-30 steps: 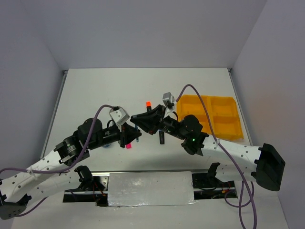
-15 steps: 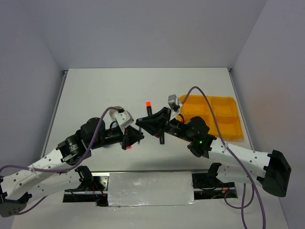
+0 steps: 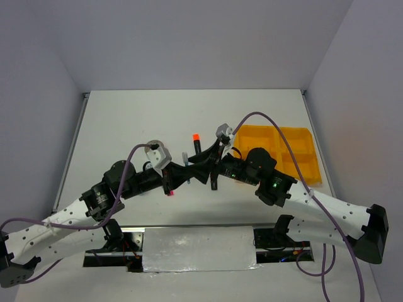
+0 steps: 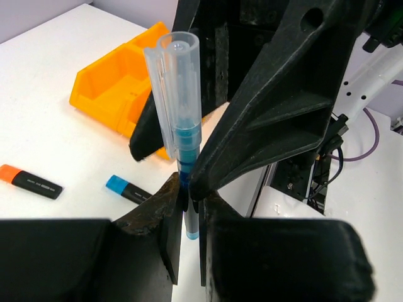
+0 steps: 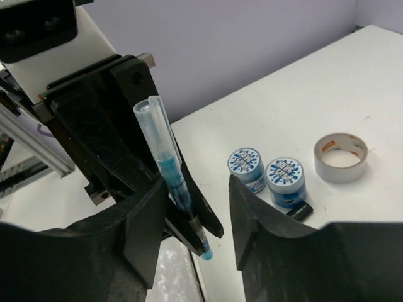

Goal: Sort the stationery into containers
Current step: Close the pen cap on the pen.

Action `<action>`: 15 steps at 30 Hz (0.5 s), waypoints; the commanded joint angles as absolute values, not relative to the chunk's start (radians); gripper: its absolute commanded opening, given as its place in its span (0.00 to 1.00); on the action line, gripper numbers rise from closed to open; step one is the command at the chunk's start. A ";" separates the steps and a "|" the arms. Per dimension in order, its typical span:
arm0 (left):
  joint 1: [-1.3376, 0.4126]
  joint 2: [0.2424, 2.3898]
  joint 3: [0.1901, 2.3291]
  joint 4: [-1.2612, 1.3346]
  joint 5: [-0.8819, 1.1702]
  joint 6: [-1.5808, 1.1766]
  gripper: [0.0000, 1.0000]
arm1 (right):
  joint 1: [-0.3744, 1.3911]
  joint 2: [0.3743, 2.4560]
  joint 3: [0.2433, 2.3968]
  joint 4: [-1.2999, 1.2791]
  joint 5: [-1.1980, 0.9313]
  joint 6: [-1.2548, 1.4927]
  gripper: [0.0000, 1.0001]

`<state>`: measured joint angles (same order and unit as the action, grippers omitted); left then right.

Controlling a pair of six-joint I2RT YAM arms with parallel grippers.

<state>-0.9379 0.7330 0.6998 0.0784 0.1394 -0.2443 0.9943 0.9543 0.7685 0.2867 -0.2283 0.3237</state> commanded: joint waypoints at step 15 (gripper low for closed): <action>-0.934 0.741 0.690 0.164 0.121 -0.285 0.00 | 0.999 0.931 0.946 0.170 -0.265 0.222 0.63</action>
<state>-0.9367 0.7479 0.6952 0.0982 0.1066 -0.2691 0.9924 0.9310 0.8780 0.1856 -0.2615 0.2634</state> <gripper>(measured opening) 0.228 0.626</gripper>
